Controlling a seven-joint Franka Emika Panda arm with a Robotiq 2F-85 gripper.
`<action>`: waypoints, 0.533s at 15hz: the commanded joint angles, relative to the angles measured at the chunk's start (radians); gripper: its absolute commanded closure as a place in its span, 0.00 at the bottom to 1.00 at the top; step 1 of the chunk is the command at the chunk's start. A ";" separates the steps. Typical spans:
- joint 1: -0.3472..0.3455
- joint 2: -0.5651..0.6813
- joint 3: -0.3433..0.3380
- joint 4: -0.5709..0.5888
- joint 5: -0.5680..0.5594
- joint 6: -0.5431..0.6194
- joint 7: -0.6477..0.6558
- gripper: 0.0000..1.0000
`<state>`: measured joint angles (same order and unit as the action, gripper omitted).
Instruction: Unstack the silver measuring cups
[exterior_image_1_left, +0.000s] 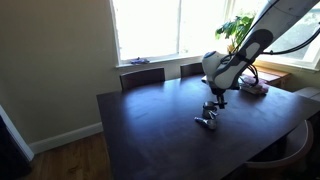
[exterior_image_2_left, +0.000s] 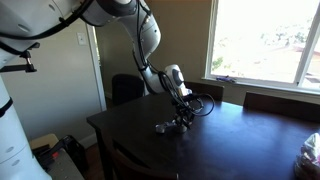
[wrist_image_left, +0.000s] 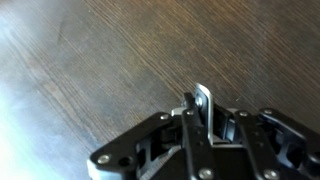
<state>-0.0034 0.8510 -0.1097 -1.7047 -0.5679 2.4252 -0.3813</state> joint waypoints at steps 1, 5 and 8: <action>0.008 -0.117 -0.026 -0.144 -0.070 0.096 0.019 0.97; -0.011 -0.199 -0.022 -0.226 -0.099 0.160 0.010 0.97; -0.024 -0.240 -0.023 -0.251 -0.099 0.189 0.022 0.97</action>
<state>-0.0133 0.7063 -0.1265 -1.8587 -0.6395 2.5612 -0.3808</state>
